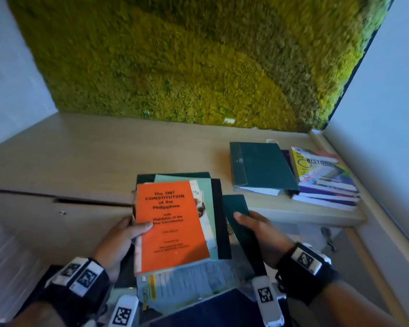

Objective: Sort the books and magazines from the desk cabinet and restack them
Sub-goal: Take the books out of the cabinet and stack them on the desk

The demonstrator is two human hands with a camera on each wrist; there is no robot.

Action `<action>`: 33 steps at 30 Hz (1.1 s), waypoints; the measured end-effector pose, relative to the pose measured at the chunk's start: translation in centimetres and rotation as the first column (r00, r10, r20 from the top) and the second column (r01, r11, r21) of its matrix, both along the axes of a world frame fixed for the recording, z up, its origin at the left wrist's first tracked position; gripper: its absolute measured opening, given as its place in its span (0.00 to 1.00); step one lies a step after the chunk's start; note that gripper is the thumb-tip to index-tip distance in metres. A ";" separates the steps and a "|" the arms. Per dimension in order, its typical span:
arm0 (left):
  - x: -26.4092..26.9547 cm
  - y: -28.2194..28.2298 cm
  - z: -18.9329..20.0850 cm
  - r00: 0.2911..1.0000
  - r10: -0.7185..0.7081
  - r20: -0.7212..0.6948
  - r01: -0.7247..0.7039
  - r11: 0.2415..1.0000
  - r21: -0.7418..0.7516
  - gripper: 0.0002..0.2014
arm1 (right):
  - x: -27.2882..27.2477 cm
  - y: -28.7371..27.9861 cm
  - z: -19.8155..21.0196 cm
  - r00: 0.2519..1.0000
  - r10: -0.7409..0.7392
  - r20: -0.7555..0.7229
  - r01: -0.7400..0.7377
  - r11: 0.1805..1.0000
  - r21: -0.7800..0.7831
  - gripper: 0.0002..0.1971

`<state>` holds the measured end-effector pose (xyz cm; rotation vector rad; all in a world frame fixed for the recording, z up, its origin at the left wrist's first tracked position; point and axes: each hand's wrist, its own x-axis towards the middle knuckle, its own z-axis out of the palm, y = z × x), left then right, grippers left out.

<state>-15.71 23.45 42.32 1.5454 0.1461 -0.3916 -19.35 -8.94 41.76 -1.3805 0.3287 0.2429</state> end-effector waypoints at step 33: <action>10.8 -9.3 -9.6 0.934 -0.207 0.291 0.094 0.928 0.361 0.11 | 11.4 -1.7 -7.0 0.853 0.457 -0.253 -0.522 0.753 -0.401 0.12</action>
